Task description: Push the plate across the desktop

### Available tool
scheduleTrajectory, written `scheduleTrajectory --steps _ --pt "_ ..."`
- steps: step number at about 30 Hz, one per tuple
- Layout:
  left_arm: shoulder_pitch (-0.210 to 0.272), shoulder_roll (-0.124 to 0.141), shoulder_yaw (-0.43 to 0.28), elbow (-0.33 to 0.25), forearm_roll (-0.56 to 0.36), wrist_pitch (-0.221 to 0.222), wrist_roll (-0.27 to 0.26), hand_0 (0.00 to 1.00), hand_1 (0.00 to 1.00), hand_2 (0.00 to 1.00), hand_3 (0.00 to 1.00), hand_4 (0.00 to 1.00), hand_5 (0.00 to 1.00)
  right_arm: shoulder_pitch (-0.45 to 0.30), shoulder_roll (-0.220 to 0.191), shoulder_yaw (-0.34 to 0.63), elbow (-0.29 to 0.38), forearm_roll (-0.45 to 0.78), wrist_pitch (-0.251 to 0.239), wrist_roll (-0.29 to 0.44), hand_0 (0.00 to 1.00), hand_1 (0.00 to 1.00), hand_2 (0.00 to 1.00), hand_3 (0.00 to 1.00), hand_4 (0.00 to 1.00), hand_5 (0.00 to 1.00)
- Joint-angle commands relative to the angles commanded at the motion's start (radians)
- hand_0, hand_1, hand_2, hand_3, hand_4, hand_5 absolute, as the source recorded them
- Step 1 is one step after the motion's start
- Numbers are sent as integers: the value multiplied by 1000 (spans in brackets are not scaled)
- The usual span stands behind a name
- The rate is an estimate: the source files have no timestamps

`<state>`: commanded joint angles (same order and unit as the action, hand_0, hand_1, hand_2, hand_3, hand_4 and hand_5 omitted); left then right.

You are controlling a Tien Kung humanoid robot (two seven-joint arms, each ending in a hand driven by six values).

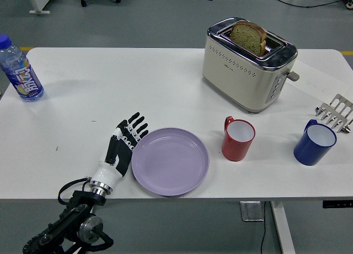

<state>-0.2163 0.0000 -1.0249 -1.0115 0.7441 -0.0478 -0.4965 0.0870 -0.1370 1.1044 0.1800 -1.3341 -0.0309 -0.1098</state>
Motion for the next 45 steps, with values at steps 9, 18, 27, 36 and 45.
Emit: scheduleTrajectory --steps 9,18,27,36,45 --pt "-2 0 -128 -17 39 13 6 868 888 917 879 473 998 1 1 -4 0 7 -1 1 631 561 657 612 170 321" --pt "10 21 -262 -43 78 15 39 857 876 904 866 471 998 5 0 -5 0 11 -1 3 630 560 657 612 170 321" --pt "29 82 -407 -68 112 0 122 827 851 862 818 478 998 6 1 -4 0 15 -3 3 630 561 657 612 170 321" --pt "68 133 -542 -85 132 -6 179 823 847 857 812 476 998 5 1 -5 0 17 -2 3 631 561 657 612 170 321" --pt "100 143 -641 -87 150 -3 189 822 845 856 812 479 998 3 2 -5 0 18 -3 3 631 561 657 612 170 319"
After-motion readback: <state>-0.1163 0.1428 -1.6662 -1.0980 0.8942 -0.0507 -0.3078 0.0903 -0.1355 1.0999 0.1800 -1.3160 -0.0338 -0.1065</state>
